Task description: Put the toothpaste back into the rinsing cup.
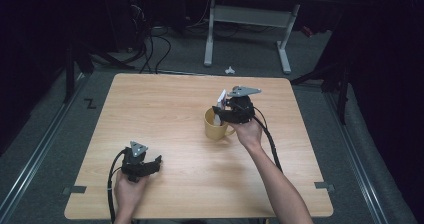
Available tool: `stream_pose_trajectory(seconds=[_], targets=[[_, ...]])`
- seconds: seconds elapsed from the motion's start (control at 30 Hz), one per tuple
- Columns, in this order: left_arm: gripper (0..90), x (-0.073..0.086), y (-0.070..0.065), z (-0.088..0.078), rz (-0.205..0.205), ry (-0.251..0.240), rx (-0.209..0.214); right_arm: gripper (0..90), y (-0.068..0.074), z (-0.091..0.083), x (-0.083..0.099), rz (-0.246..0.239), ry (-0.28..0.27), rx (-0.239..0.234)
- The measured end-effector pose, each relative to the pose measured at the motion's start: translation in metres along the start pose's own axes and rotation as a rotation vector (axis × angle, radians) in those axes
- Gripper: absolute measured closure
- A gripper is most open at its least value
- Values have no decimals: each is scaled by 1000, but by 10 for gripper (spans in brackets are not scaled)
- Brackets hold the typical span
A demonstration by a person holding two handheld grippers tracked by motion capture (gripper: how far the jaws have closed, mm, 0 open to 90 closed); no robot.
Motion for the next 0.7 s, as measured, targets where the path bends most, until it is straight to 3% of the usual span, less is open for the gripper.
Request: stream_pose_trajectory(seconds=[0.7], targets=[[261,0,0,0,0,-1,-1,481,3,7,5,0,19,2]])
Point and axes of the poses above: each handheld gripper's, and its own axes: z roughly forward along the jaws, x roughly out of its underside, y roughly to its left, the point moved 4 cm from there along z, roughly forward along the jaws, and after that the axes turned 8 degrees about x, right-handed, at the moved point
